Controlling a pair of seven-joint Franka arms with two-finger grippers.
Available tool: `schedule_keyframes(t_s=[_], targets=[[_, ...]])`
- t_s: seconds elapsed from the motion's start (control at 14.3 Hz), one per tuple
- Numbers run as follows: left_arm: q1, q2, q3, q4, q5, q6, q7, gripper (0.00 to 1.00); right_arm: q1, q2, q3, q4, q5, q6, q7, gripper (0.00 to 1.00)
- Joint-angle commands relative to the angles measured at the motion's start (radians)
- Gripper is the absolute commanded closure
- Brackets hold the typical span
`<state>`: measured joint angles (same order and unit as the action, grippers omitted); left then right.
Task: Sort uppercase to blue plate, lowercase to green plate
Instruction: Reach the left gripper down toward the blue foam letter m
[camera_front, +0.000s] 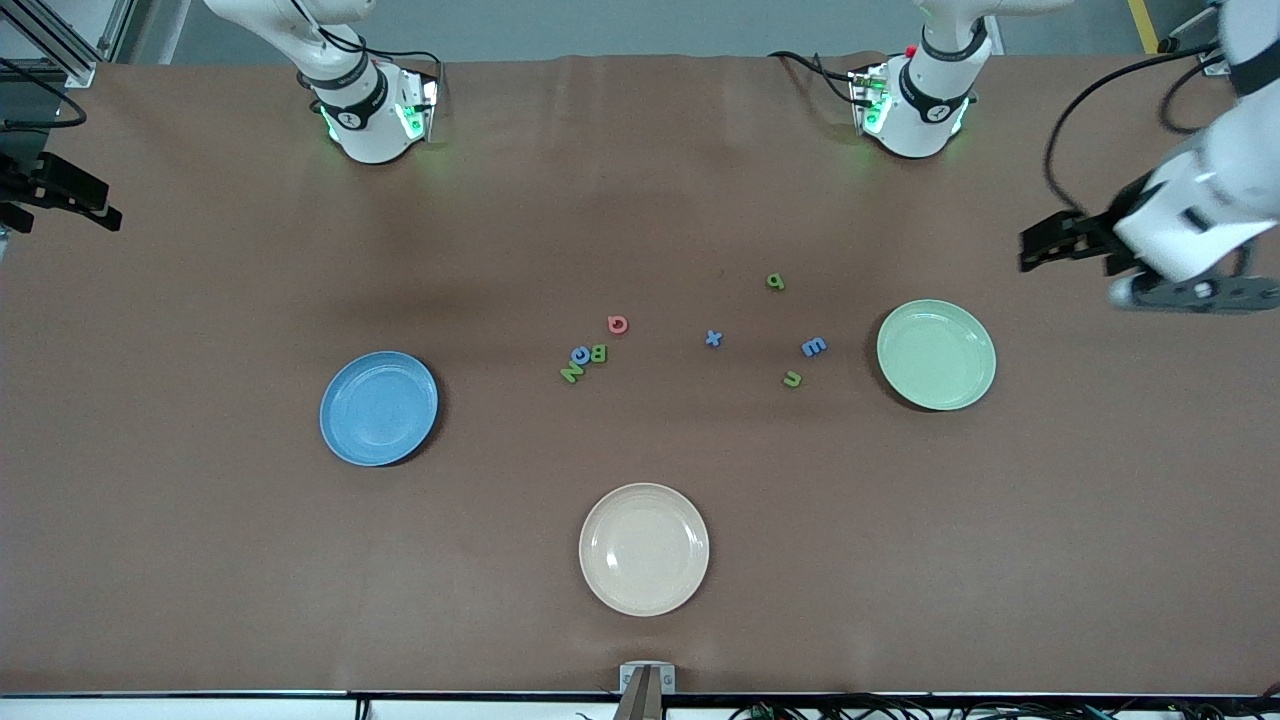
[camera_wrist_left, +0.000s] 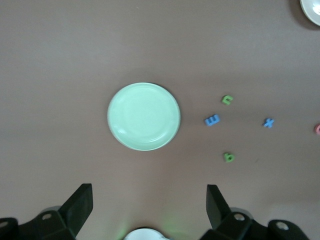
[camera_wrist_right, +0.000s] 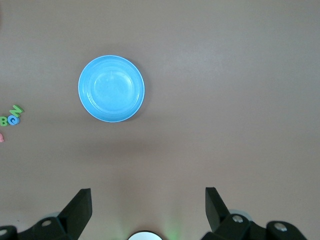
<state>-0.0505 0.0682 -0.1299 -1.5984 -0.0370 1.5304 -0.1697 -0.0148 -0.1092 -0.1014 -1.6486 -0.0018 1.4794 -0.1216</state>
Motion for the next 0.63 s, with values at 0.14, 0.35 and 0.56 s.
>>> schedule_keyframes(t_s=[0.14,0.35,0.56], targets=[[-0.005,0.007,-0.164,-0.268,0.006,0.307,-0.304,0.0,-0.011,-0.029,0.011,-0.034,-0.009,0.015,0.002,0.0],[-0.006,0.077,-0.236,-0.356,0.084,0.473,-0.506,0.0,-0.011,-0.029,0.011,-0.034,-0.009,0.016,0.002,0.0],[-0.005,0.175,-0.278,-0.388,0.15,0.56,-0.666,0.0,-0.011,-0.029,0.009,-0.036,-0.009,0.016,0.002,0.0]])
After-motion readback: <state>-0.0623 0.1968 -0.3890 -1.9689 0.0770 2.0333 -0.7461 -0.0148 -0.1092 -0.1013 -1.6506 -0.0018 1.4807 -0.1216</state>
